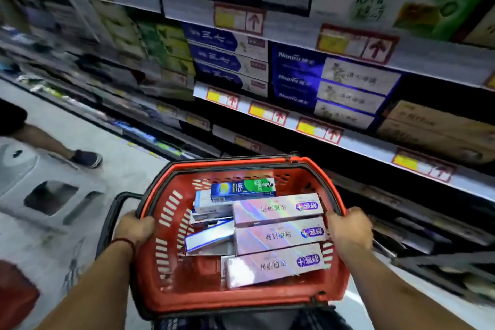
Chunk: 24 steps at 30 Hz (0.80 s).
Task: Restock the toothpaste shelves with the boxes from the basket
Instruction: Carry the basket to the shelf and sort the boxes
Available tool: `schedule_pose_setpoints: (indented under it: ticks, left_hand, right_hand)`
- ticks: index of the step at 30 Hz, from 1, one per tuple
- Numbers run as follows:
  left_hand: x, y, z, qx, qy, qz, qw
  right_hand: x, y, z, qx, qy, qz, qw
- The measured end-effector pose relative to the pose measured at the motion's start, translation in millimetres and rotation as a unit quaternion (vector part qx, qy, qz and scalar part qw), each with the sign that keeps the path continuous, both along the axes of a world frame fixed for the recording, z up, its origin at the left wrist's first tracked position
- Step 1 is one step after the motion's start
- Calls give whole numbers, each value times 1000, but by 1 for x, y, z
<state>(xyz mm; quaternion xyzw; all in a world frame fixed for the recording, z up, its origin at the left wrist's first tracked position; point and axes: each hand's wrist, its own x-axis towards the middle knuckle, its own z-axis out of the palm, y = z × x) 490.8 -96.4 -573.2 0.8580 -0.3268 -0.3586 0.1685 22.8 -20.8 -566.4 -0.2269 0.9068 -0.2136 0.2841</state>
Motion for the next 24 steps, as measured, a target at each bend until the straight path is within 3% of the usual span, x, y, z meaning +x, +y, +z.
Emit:
schedule_pose_setpoints:
  ticks: [11, 19, 24]
  left_hand:
    - [31, -147, -182, 83, 68, -194, 975]
    - [32, -169, -358, 56, 55, -288, 955]
    - [26, -152, -420, 0, 48, -298, 953]
  right_hand:
    - [100, 5, -151, 30, 42, -215, 975]
    - [114, 17, -331, -2, 29, -225, 974]
    - [117, 40, -414, -41, 31, -217, 975]
